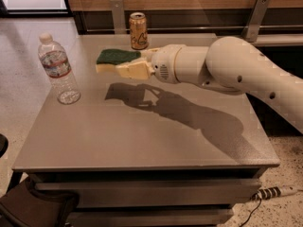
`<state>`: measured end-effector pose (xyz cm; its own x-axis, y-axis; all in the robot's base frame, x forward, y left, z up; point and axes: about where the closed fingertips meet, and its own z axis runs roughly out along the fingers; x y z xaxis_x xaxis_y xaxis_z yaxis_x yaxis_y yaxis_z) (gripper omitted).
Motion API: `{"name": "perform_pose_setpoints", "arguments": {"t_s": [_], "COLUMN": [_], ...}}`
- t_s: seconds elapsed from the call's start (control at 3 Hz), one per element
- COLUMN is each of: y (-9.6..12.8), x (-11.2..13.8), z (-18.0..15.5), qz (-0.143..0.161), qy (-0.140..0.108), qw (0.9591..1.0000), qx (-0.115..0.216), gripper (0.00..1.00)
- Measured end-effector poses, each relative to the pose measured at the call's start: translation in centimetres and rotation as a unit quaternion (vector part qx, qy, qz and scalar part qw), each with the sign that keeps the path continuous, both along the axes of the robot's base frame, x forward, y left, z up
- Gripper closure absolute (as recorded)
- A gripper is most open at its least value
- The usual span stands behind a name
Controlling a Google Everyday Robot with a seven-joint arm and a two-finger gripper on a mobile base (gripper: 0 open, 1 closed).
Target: Move sponge near water bottle
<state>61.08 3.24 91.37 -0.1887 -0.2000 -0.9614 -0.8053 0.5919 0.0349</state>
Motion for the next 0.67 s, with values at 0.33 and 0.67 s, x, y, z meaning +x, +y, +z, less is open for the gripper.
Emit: {"name": "perform_pose_setpoints", "arguments": {"t_s": [0.33,0.67], "y": [2.16,2.58], "x": [-2.07,-2.41], "z": [-0.26,-0.30], "qz": [0.048,0.056], "qy": [-0.007,-0.007], "qw": [0.9985,0.9981], "qx": [-0.024,-0.027], "gripper": [1.00,0.77]}}
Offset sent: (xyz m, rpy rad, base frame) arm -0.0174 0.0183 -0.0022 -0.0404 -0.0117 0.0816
